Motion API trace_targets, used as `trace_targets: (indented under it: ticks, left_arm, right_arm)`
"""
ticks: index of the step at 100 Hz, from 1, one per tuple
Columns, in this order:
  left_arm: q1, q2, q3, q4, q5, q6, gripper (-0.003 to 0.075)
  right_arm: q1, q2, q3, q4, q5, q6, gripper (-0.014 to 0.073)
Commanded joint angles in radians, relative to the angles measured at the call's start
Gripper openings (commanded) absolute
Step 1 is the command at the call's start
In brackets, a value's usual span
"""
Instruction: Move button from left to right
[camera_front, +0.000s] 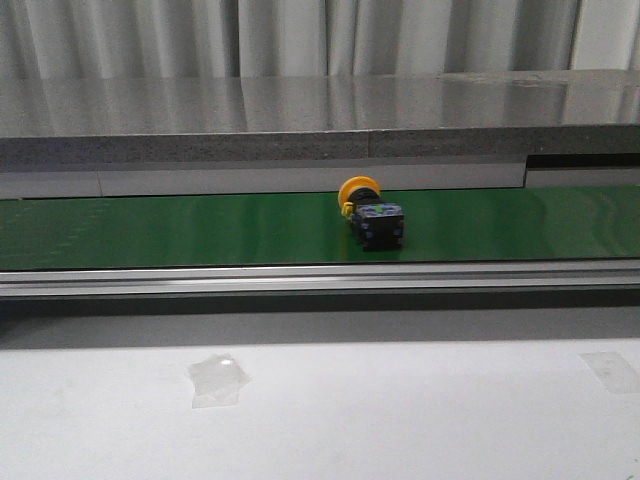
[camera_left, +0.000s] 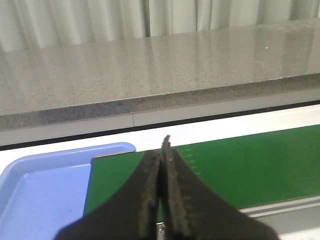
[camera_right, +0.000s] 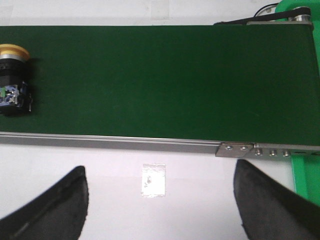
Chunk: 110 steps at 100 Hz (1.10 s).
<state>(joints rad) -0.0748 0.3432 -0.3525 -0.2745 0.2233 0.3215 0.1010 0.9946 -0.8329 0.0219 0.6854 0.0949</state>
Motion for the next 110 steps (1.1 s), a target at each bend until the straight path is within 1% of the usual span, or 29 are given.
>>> trace_targets:
  ticks: [1, 24, 48, 69, 110]
  left_arm:
    - [-0.009, 0.007, -0.03, -0.014, -0.077, -0.011, -0.002]
    - [-0.009, 0.007, -0.03, -0.014, -0.077, -0.011, -0.002]
    - [-0.009, 0.007, -0.03, -0.014, -0.077, -0.011, -0.002]
    - [-0.009, 0.007, -0.03, -0.014, -0.077, -0.011, -0.002]
    - [-0.009, 0.007, -0.03, -0.014, -0.077, -0.011, -0.002]
  right_arm:
    - [0.005, -0.002, -0.043, 0.01, -0.06, -0.003, 0.0614]
    - [0.038, 0.085, -0.131, 0.02, -0.047, -0.075, 0.0614]
    - [0.119, 0.256, -0.247, 0.021, -0.042, -0.119, 0.0614]
    - [0.176, 0.407, -0.313, 0.021, -0.035, -0.166, 0.0614]
    - [0.186, 0.606, -0.398, 0.002, -0.033, -0.219, 0.0614]
